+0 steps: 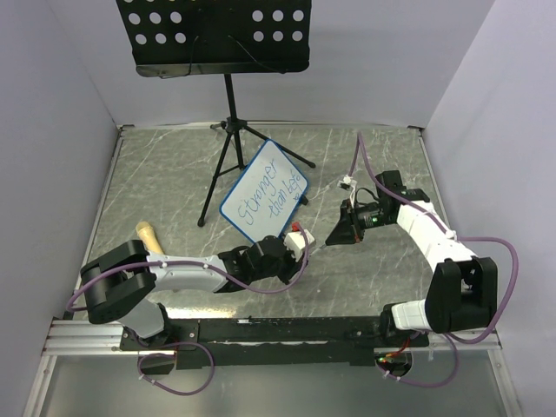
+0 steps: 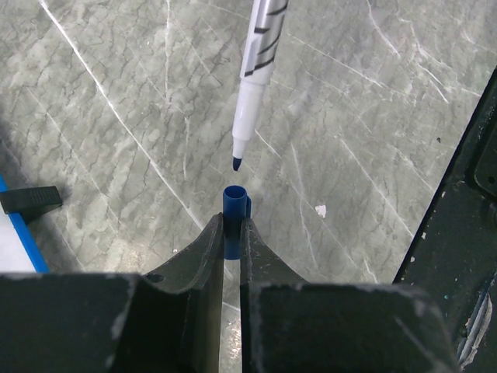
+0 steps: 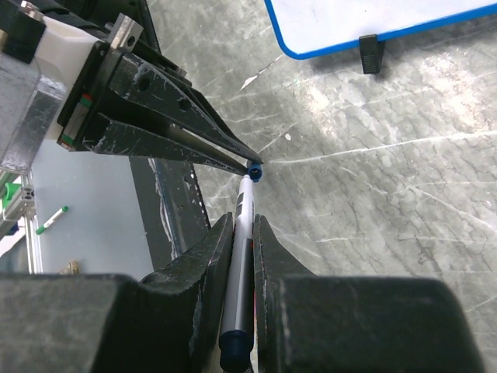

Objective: Write a sentence on the whiteboard
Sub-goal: Insert the whiteboard marker without the cap into the pen cap.

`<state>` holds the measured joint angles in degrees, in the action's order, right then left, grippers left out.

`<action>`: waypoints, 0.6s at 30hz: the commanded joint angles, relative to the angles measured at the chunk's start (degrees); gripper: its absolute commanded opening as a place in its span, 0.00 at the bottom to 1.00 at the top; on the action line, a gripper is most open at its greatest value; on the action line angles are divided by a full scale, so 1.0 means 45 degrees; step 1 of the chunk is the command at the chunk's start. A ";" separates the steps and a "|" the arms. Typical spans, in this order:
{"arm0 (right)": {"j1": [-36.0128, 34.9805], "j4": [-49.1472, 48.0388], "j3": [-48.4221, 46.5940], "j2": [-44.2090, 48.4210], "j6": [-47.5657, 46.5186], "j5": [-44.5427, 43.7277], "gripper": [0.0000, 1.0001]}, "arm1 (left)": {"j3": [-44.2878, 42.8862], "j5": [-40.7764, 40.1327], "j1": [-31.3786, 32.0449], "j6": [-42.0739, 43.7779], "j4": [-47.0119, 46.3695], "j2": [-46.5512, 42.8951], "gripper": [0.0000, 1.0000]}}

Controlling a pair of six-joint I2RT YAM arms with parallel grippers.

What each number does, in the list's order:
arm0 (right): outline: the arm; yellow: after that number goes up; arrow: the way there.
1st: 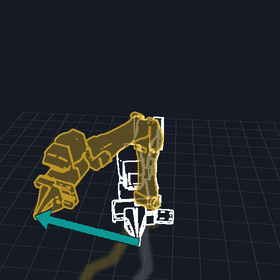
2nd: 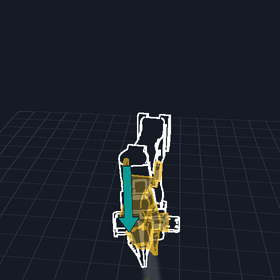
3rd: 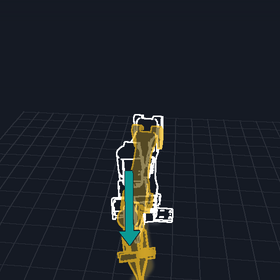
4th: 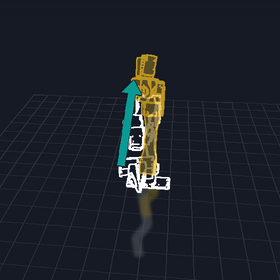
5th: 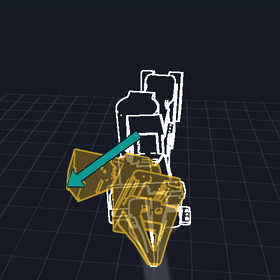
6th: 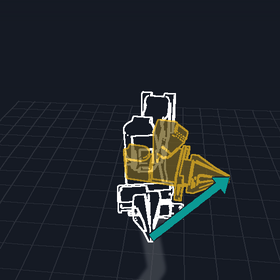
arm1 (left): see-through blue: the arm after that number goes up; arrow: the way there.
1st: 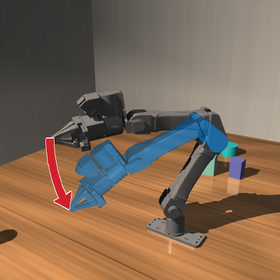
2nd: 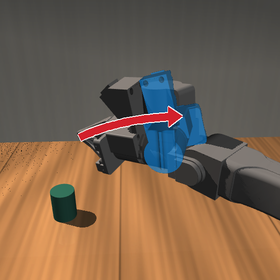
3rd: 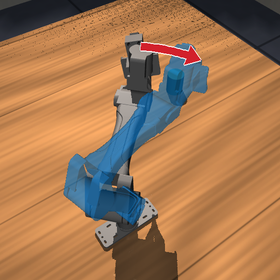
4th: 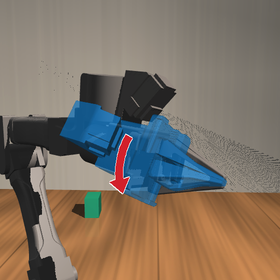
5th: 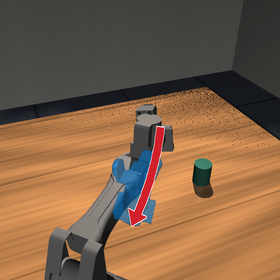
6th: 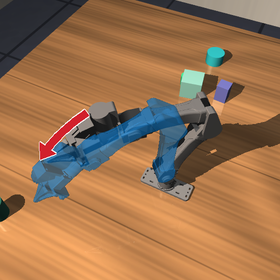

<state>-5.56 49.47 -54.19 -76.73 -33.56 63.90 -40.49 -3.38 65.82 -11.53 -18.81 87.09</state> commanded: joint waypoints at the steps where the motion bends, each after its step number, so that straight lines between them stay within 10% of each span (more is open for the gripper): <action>1: -0.0150 0.0197 -0.0222 -0.0195 -0.0394 0.0254 0.00 | -0.0260 -0.0207 0.0021 -0.0075 -0.0488 -0.0427 0.04; 18: -0.0365 0.0041 -0.0203 -0.0430 -0.0237 0.0039 0.00 | -0.0377 0.0008 0.0021 -0.0133 -0.0625 -0.0622 0.05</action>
<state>-6.57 49.74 -54.19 -78.22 -33.95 63.59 -40.51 -3.49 65.82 -11.70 -19.03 86.56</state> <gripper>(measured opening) 0.190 0.133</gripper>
